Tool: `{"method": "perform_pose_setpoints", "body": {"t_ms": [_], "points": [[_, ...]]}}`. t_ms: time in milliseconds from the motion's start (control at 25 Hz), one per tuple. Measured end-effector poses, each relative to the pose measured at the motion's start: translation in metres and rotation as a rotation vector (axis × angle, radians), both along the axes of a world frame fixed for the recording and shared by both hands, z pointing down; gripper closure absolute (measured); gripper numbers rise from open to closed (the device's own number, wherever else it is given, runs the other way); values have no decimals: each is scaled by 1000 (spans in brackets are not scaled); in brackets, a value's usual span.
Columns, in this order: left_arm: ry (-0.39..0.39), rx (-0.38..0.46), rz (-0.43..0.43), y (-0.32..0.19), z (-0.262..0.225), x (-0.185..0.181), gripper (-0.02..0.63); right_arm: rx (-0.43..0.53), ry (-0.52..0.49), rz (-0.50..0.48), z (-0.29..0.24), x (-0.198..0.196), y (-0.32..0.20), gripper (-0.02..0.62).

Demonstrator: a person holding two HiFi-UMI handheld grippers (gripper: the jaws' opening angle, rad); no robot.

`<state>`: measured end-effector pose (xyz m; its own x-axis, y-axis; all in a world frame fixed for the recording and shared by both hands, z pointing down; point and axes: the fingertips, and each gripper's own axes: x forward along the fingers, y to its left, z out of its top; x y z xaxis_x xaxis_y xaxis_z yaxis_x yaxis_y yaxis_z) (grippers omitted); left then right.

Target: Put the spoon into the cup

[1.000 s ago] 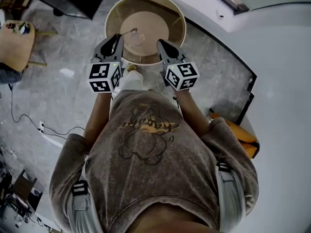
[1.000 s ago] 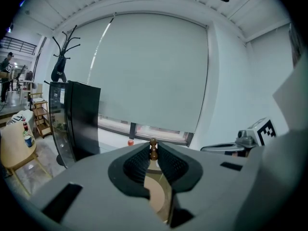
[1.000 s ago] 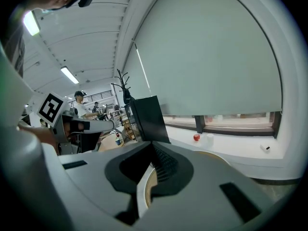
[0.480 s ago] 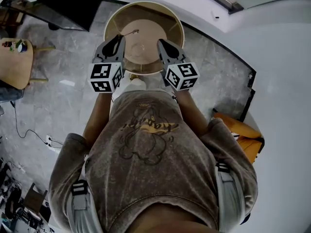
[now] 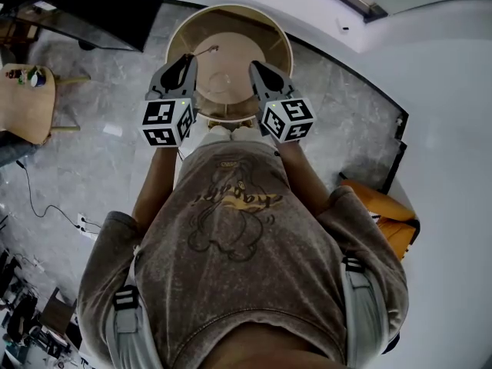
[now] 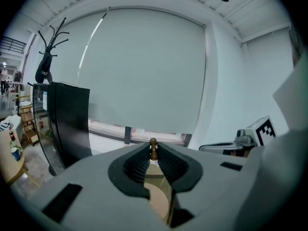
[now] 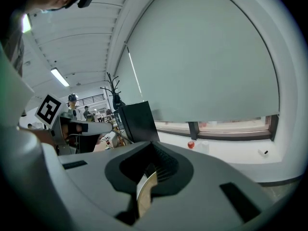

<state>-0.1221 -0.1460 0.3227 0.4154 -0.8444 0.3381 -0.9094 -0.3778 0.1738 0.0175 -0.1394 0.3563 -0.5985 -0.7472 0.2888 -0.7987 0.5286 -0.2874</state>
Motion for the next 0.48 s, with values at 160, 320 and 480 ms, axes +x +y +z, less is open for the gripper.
{"method": "perform_pose_setpoints", "body": {"t_ms": [160, 320, 480], "points": [[-4, -14, -18, -6, 5, 5, 548, -8, -4, -14, 3, 6, -9, 575], [-6, -31, -33, -8, 15, 7, 548, -24, -2, -26, 13, 10, -12, 575], [-5, -44, -42, -15, 24, 6, 548, -43, -2, -36, 23, 8, -17, 575]]}}
